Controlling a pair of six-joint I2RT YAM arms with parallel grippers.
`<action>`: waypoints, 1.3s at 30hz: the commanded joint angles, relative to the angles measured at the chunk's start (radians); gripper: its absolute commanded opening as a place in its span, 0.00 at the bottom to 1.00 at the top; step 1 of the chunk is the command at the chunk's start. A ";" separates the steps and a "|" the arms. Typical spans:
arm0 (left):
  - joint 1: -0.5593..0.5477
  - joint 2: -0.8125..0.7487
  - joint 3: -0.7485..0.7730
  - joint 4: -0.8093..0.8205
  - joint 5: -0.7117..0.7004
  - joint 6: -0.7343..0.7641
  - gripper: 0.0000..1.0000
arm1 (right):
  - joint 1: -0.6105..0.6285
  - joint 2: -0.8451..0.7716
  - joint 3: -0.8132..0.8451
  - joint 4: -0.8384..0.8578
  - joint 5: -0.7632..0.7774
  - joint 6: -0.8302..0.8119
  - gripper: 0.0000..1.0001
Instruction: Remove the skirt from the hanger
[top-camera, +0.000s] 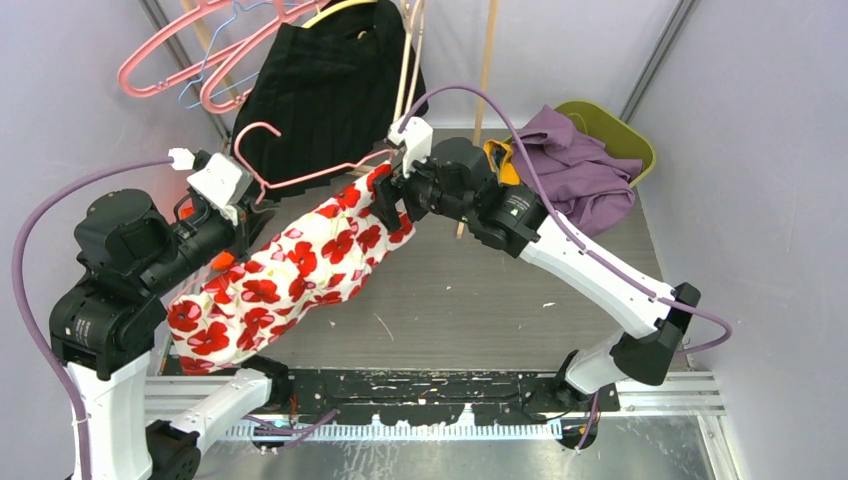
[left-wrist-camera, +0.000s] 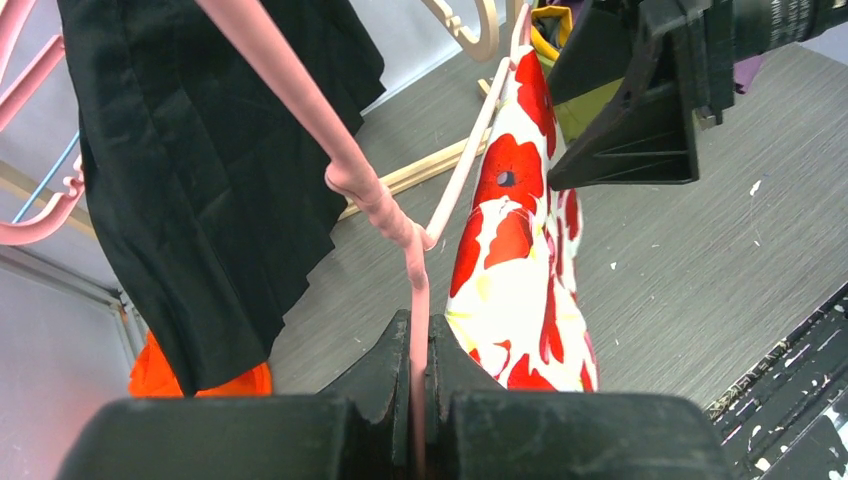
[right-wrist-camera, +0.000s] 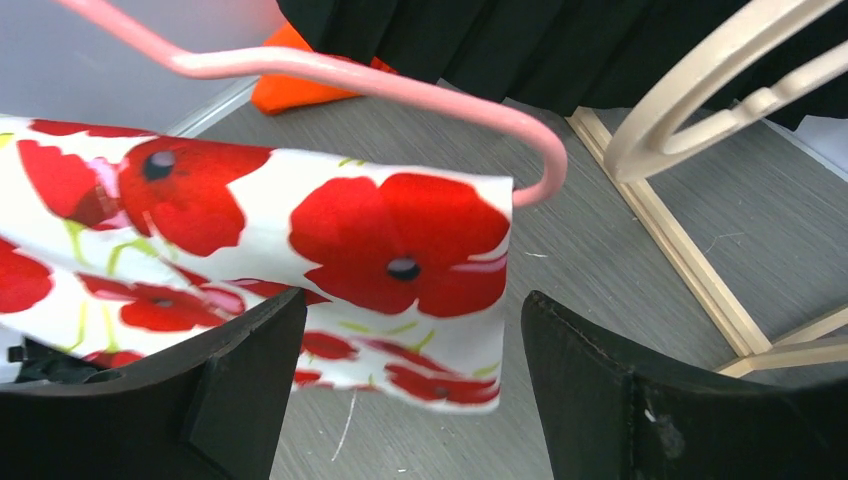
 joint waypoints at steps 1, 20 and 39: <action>0.002 -0.021 0.037 0.050 -0.001 -0.014 0.00 | 0.006 0.006 0.056 0.058 0.027 -0.039 0.84; 0.000 -0.012 -0.011 0.090 -0.006 -0.011 0.00 | 0.007 0.001 0.076 0.021 -0.021 0.024 0.04; 0.003 0.101 -0.199 0.142 -0.230 -0.001 0.00 | 0.000 -0.184 0.103 0.218 0.602 -0.347 0.01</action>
